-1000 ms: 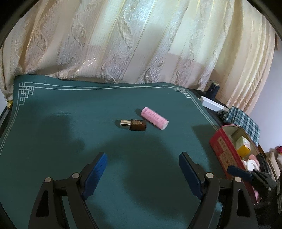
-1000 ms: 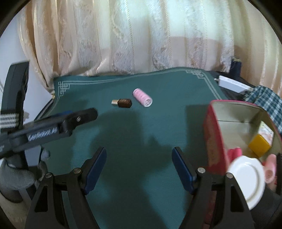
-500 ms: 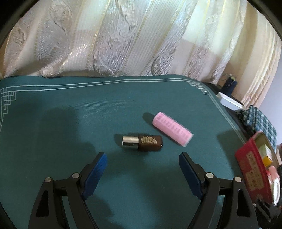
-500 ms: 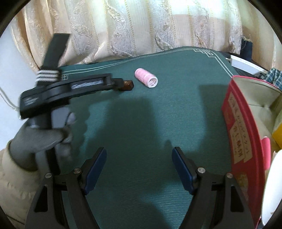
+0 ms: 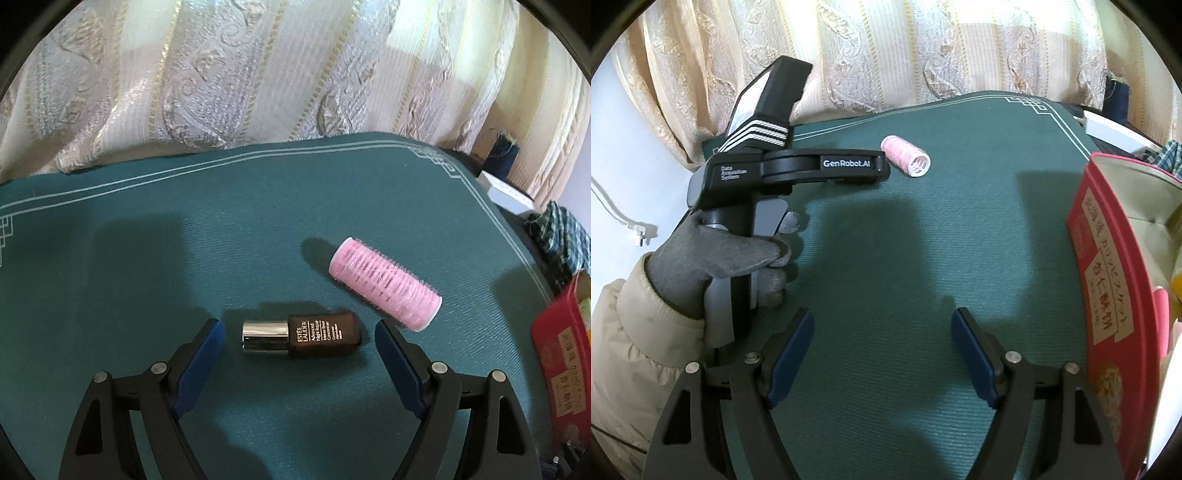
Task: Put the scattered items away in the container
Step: 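Grasp the brown serum bottle with the left gripper, then grasp the pink hair roller with the right gripper while the left holds the bottle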
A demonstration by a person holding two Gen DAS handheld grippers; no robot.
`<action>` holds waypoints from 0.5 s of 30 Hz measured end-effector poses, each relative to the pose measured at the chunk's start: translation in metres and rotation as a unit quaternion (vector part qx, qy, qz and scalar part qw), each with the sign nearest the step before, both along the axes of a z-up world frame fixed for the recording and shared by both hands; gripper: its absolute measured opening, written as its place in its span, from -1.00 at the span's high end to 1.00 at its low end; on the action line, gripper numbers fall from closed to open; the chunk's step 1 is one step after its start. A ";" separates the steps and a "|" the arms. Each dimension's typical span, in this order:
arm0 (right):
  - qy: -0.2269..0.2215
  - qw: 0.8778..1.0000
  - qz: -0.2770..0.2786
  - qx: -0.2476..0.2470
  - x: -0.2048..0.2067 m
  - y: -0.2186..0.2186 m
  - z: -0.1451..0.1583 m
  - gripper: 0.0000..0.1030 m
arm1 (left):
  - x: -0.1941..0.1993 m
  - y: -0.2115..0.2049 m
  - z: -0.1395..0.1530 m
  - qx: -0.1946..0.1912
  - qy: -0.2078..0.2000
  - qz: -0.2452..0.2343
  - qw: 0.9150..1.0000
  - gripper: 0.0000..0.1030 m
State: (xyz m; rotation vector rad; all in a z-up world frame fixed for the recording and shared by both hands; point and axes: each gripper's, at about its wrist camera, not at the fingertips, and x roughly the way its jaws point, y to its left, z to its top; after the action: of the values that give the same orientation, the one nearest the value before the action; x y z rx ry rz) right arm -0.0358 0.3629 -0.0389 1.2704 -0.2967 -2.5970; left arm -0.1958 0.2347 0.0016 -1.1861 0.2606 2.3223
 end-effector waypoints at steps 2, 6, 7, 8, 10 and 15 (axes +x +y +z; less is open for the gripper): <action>0.000 1.000 0.000 0.000 0.000 0.000 0.000 -0.54 | 0.003 0.003 0.000 -0.011 0.009 -0.011 1.000 -0.40; 0.000 1.000 0.000 0.000 -0.001 0.000 -0.001 -0.54 | 0.003 -0.002 0.002 0.002 0.010 -0.010 1.000 -0.21; 0.000 1.000 0.000 0.000 -0.001 0.000 -0.001 -0.54 | 0.003 -0.004 0.003 0.005 0.009 -0.007 1.000 -0.20; 0.000 1.000 0.000 0.000 -0.001 0.000 -0.001 -0.54 | 0.003 -0.006 0.003 0.006 0.009 -0.005 1.000 -0.20; 0.000 1.000 0.000 -0.001 0.000 0.000 -0.001 -0.54 | 0.006 -0.009 0.003 0.007 0.010 0.000 1.000 -0.20; 0.001 1.000 0.000 -0.002 0.001 -0.001 -0.001 -0.54 | 0.016 -0.021 0.007 0.006 0.017 0.012 1.000 -0.20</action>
State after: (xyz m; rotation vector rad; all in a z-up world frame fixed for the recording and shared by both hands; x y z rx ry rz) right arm -0.0352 0.3617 -0.0403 1.2674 -0.3020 -2.5951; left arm -0.1797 0.2139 0.0081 -1.1516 0.2440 2.3633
